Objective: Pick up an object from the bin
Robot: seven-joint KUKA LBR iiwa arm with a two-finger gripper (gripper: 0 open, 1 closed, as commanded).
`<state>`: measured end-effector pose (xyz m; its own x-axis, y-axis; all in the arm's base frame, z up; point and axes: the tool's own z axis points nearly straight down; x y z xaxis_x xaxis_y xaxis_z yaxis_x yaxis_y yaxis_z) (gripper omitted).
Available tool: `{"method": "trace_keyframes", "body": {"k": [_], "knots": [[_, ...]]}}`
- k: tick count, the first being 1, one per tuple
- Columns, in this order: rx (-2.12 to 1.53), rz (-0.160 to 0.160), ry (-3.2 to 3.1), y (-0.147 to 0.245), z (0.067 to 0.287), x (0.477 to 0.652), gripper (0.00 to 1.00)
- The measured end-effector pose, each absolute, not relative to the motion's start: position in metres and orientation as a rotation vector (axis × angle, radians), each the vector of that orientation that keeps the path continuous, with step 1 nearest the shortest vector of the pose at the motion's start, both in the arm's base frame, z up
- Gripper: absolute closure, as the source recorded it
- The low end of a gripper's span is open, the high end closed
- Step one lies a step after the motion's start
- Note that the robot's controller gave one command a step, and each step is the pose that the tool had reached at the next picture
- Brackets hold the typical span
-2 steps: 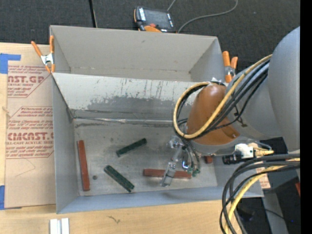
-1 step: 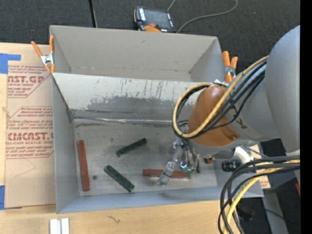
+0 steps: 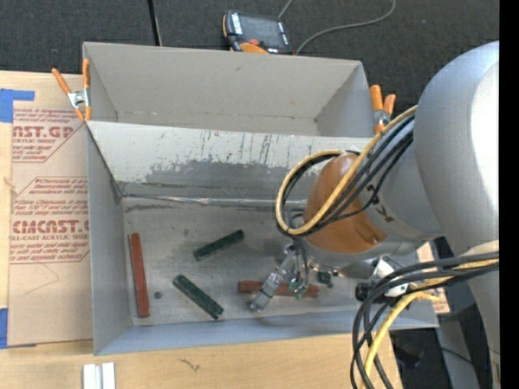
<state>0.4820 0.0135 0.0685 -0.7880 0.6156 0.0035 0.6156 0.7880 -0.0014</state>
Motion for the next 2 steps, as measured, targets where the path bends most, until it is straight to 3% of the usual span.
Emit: {"method": "trace_keyframes", "body": {"k": [1, 2], "knots": [[-1.022, 0.001, -2.969, 0.0136, 0.0680, 0.4815, 0.00], [-1.022, 0.001, -2.970, 0.0136, 0.0684, 0.4819, 1.00]]}}
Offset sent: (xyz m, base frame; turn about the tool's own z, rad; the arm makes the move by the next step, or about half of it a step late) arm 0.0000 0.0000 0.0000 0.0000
